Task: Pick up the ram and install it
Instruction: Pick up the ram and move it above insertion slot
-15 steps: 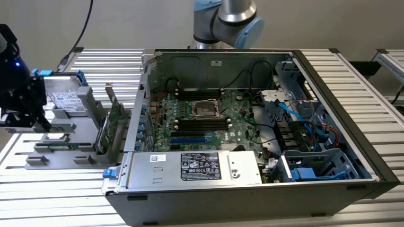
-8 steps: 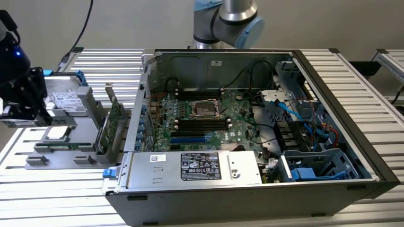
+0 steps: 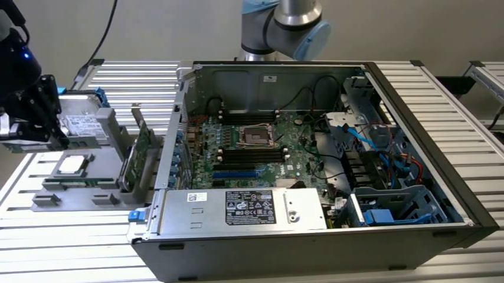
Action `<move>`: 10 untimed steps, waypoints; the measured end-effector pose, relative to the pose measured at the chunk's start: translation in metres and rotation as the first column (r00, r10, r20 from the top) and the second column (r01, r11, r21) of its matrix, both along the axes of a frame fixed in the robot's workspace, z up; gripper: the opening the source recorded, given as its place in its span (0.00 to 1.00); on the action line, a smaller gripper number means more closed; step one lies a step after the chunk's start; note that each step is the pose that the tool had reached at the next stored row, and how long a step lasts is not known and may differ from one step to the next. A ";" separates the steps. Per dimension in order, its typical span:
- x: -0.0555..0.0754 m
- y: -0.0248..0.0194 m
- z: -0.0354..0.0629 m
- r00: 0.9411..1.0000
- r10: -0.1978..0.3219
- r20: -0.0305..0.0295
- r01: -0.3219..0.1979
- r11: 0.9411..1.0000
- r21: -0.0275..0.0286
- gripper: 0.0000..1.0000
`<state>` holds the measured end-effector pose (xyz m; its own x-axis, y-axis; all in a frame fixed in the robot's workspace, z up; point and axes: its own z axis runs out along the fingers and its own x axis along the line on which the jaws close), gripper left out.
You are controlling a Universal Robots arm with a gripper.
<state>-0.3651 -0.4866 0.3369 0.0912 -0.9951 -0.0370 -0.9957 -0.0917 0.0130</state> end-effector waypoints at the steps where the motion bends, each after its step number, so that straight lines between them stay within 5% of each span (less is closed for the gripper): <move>1: 0.002 0.0000 0.0024 1.000 0.004 0.000 -0.004 1.000 0.002 0.15; 10: 0.020 0.0000 0.0253 0.999 0.034 -0.005 -0.034 0.999 0.027 0.15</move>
<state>-0.3448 -0.4866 0.3622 0.1251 -0.9901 -0.0639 -0.9919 -0.1263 0.0151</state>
